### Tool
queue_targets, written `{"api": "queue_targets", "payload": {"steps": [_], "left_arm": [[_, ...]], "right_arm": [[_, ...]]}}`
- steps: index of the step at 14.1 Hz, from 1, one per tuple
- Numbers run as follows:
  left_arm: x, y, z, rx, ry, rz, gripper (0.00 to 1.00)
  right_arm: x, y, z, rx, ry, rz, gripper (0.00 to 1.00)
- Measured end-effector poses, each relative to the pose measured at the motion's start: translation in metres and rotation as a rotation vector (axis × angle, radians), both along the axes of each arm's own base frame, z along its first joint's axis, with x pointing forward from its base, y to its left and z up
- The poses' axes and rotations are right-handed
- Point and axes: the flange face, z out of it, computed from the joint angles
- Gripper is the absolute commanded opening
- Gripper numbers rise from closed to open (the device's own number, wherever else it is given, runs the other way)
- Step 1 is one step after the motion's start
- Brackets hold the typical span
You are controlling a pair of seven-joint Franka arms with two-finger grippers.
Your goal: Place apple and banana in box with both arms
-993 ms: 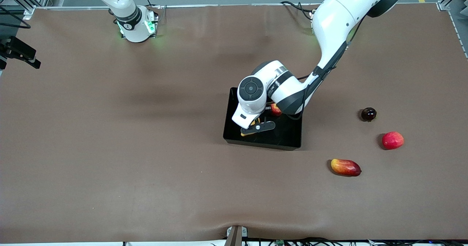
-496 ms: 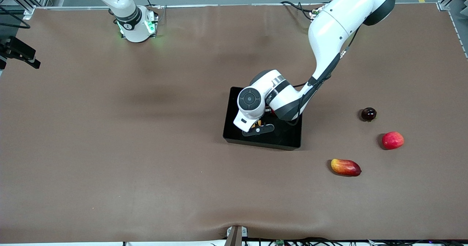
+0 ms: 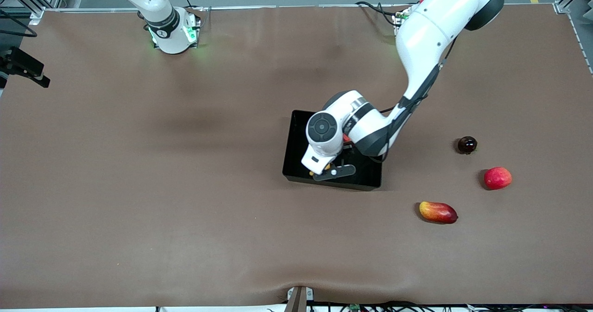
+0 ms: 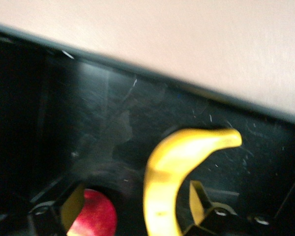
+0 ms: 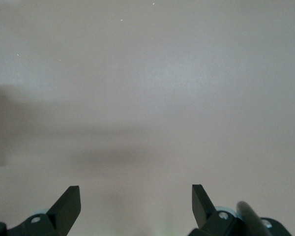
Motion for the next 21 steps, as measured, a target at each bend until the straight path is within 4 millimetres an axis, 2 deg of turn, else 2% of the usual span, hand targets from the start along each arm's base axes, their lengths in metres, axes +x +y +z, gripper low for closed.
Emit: {"api": "queue_targets", "payload": {"steps": [2, 4, 6, 8, 12, 16, 19, 21], "left_arm": [[0.026, 0.038, 0.054, 0.002, -0.037, 0.018, 1.0], [0.046, 0.083, 0.123, -0.01, -0.084, 0.067, 1.0], [0.052, 0.129, 0.185, 0.011, -0.118, 0.099, 1.0], [0.051, 0.167, 0.23, 0.035, -0.131, 0.085, 1.0], [0.049, 0.24, 0.298, 0.001, -0.159, 0.114, 1.0], [0.034, 0.31, 0.359, -0.017, -0.19, 0.072, 1.0], [0.022, 0.349, 0.385, -0.058, -0.189, 0.061, 1.0], [0.015, 0.356, 0.39, -0.051, -0.172, 0.045, 1.0]], "right_arm": [[-0.001, -0.008, 0.0, 0.004, 0.0, -0.015, 1.0], [-0.001, -0.009, -0.001, 0.008, 0.001, -0.017, 1.0], [-0.001, -0.008, -0.001, 0.009, 0.003, -0.016, 1.0], [-0.001, -0.007, -0.001, 0.009, 0.003, -0.015, 1.0], [0.0, -0.005, -0.001, 0.009, 0.004, -0.012, 1.0], [0.0, -0.004, -0.001, 0.01, 0.005, -0.009, 1.0], [0.0, -0.004, -0.001, 0.01, 0.005, -0.009, 1.0], [0.0, -0.003, -0.001, 0.01, 0.005, -0.008, 1.0]]}}
